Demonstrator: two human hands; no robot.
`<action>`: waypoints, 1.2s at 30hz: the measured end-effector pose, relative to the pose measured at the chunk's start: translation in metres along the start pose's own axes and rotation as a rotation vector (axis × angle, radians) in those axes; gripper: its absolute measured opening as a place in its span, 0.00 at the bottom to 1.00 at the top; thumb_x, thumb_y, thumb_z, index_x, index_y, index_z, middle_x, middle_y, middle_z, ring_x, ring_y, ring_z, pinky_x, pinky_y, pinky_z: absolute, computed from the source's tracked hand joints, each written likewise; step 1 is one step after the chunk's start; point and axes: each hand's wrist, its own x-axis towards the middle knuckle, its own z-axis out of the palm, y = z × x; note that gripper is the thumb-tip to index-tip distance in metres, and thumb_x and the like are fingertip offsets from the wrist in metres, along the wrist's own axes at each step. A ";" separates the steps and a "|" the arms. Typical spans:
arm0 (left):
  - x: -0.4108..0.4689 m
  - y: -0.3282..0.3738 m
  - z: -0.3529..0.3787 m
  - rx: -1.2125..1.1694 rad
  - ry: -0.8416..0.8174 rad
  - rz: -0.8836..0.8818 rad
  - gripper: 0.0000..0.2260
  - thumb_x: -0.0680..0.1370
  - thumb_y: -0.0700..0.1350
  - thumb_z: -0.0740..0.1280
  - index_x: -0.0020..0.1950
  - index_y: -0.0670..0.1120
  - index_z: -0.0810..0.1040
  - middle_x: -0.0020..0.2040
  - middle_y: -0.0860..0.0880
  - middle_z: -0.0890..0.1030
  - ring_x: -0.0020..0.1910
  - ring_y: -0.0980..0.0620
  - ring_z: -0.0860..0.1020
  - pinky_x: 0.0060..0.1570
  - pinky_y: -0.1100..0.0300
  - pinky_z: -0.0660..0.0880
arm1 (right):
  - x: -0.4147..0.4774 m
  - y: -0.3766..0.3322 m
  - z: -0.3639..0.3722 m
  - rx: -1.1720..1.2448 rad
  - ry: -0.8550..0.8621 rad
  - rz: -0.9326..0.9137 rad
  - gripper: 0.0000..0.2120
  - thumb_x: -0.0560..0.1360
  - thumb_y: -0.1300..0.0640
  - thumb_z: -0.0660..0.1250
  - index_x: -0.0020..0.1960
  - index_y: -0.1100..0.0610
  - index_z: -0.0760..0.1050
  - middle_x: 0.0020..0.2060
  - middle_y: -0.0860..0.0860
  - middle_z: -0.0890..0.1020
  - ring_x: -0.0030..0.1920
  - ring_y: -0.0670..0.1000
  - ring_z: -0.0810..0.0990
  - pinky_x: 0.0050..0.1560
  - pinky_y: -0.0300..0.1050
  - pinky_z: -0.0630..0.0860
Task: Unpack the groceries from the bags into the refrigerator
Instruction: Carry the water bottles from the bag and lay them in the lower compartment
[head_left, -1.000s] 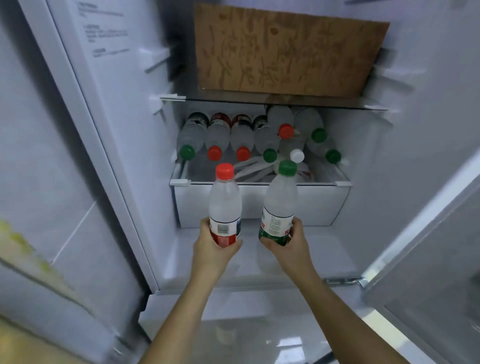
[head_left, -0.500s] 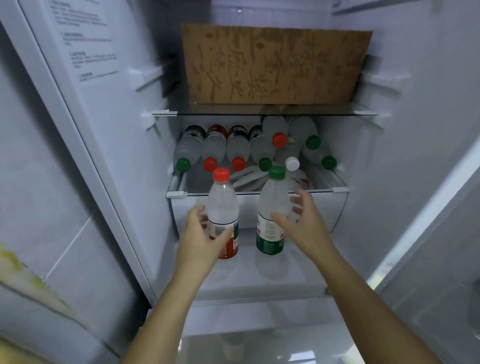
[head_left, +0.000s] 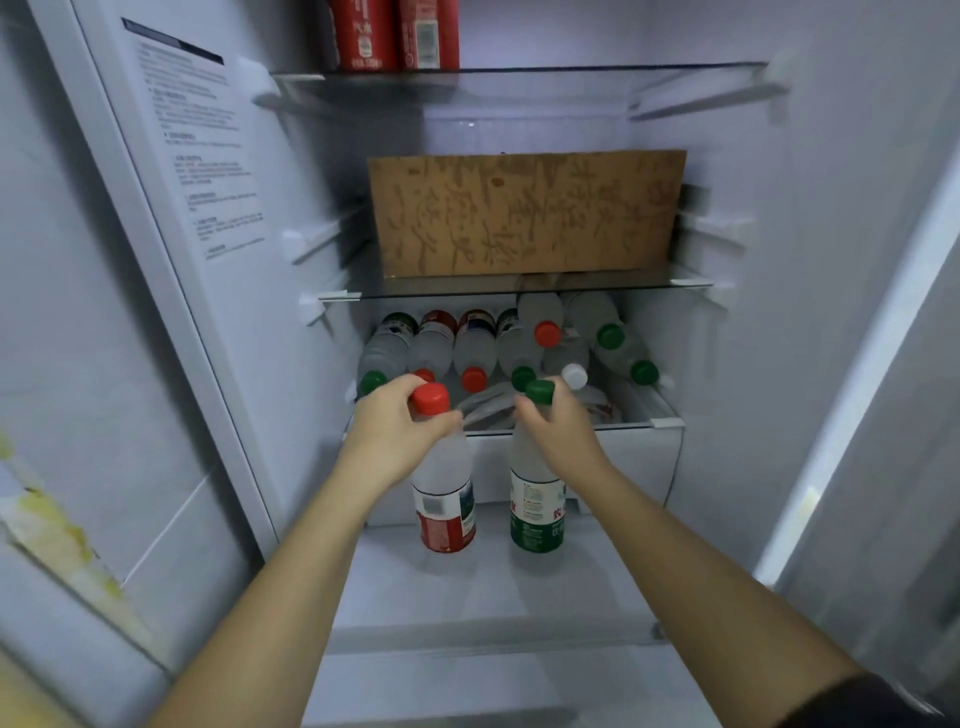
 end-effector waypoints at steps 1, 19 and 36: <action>-0.003 0.009 -0.011 -0.026 0.031 0.041 0.10 0.71 0.48 0.76 0.48 0.48 0.80 0.46 0.50 0.82 0.48 0.49 0.80 0.50 0.54 0.76 | 0.001 0.001 0.001 -0.003 0.002 0.004 0.10 0.80 0.54 0.65 0.57 0.59 0.72 0.49 0.53 0.80 0.49 0.49 0.77 0.43 0.37 0.70; 0.049 -0.002 -0.007 0.085 0.079 0.641 0.14 0.74 0.37 0.72 0.58 0.47 0.78 0.69 0.50 0.74 0.71 0.51 0.69 0.71 0.55 0.65 | -0.001 0.000 -0.003 0.030 -0.014 0.025 0.10 0.80 0.54 0.65 0.58 0.56 0.71 0.47 0.49 0.78 0.49 0.47 0.76 0.42 0.32 0.68; 0.121 -0.036 0.029 0.433 -0.005 0.495 0.19 0.71 0.34 0.70 0.61 0.42 0.74 0.72 0.41 0.70 0.70 0.42 0.70 0.63 0.46 0.73 | -0.002 0.002 0.000 0.019 -0.006 0.031 0.08 0.80 0.53 0.64 0.56 0.56 0.72 0.45 0.48 0.79 0.48 0.46 0.78 0.42 0.36 0.70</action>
